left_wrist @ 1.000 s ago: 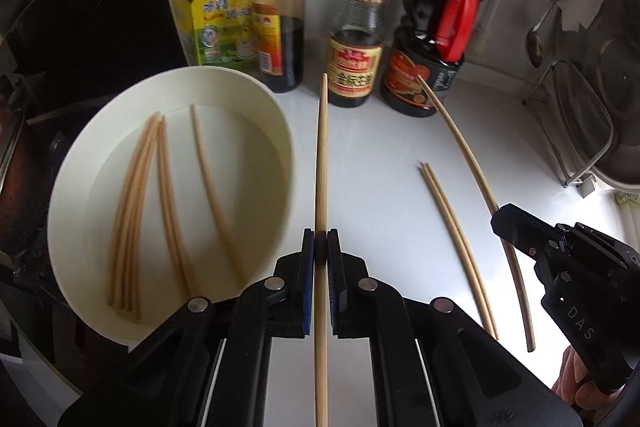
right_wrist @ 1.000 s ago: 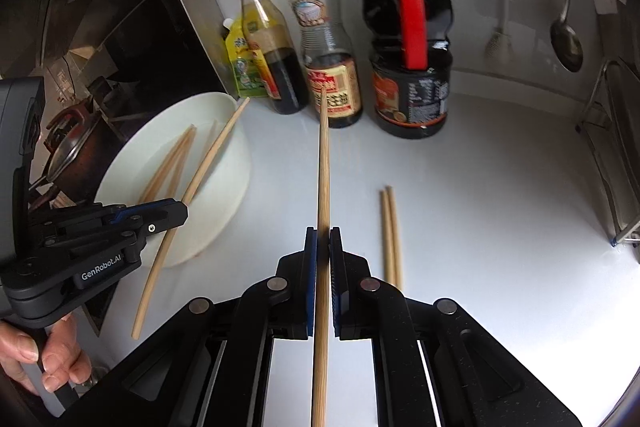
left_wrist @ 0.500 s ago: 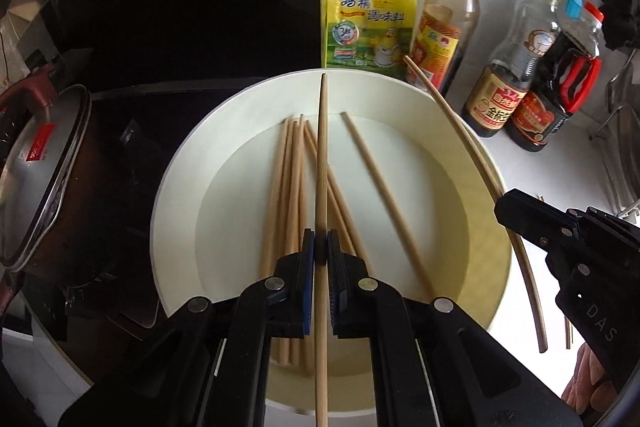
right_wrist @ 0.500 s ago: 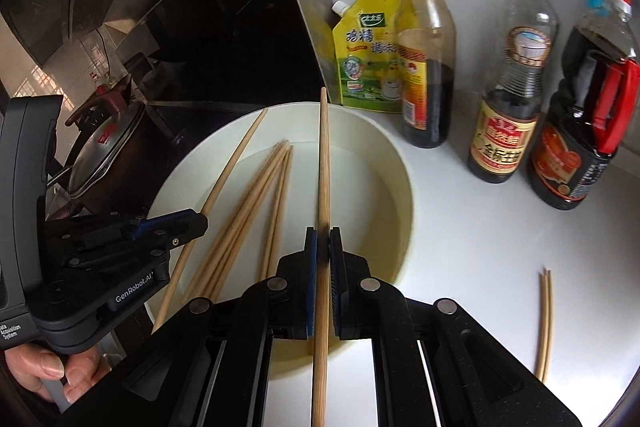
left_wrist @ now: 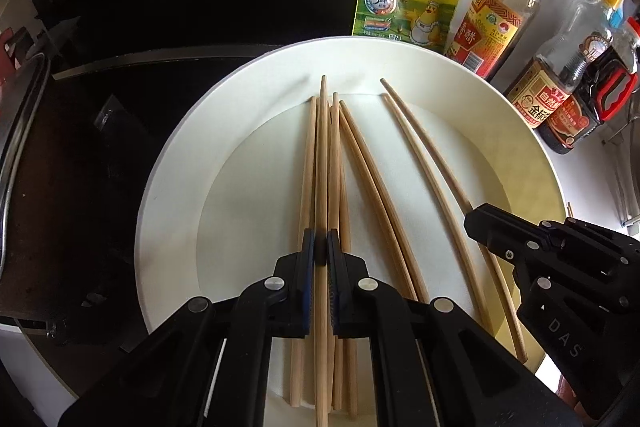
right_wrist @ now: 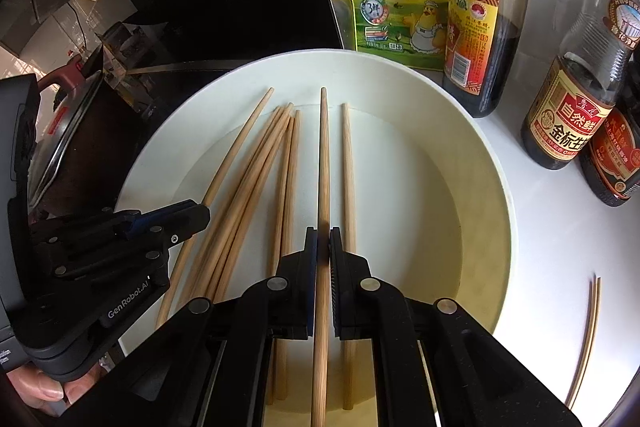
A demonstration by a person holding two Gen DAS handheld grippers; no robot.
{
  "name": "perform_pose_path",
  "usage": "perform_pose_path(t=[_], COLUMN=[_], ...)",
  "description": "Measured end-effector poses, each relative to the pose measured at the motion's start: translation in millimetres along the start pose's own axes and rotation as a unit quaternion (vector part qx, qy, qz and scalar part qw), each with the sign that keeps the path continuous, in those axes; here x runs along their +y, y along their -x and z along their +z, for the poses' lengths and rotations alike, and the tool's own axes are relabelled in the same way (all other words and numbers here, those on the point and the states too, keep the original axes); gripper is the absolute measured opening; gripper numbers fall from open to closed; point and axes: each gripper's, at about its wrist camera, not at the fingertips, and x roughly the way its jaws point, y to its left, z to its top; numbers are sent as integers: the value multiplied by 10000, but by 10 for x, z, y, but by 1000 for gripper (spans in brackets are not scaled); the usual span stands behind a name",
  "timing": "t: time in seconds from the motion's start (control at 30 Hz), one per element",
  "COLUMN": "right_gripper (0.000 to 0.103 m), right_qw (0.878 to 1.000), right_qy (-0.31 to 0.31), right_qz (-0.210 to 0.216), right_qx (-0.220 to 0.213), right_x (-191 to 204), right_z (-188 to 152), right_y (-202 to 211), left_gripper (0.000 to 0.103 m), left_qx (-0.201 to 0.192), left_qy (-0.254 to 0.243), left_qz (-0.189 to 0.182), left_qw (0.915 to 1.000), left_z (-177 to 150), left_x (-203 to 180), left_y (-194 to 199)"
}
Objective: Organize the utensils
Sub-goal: 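Open both tools to drop the chopsticks into the basin, then move both open tools back over the last two chopsticks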
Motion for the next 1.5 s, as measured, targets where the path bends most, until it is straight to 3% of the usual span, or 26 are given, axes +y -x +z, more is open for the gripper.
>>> perform_pose_path(t=[0.33, 0.37, 0.43, 0.5, 0.53, 0.7, 1.03, 1.5], right_gripper=[6, 8, 18, 18, 18, 18, 26, 27], right_qw=[9998, 9999, 9999, 9999, 9999, 9999, 9996, 9984], right_qy=[-4, -16, -34, -11, -11, -39, 17, 1], right_qz=[-141, -117, -92, -132, -144, -151, -170, -182], right_qx=[148, 122, 92, 43, 33, -3, -207, -545], right_x=[-42, -46, -48, -47, -51, -69, 18, -8], right_z=[-46, -51, -63, -68, -67, -110, -252, -539], right_y=[-87, -72, -51, -19, -7, 87, 358, 809], left_gripper=[9, 12, 36, 48, 49, 55, 59, 65], left_qx=[174, 161, 103, -2, -46, -163, -337, -601], left_qy=[39, 66, 122, 163, 178, 276, 351, 517], left_qz=[-101, -100, -100, -58, -53, -9, 41, 108], left_qw=[9998, 9998, 9998, 9999, 9998, 9995, 9988, 9968], left_z=[-7, -13, -19, -34, -40, -76, -234, -503], left_x=[40, 53, 78, 101, 110, 160, 152, 20], left_y=[-150, -136, -97, -34, -1, 132, 369, 676])
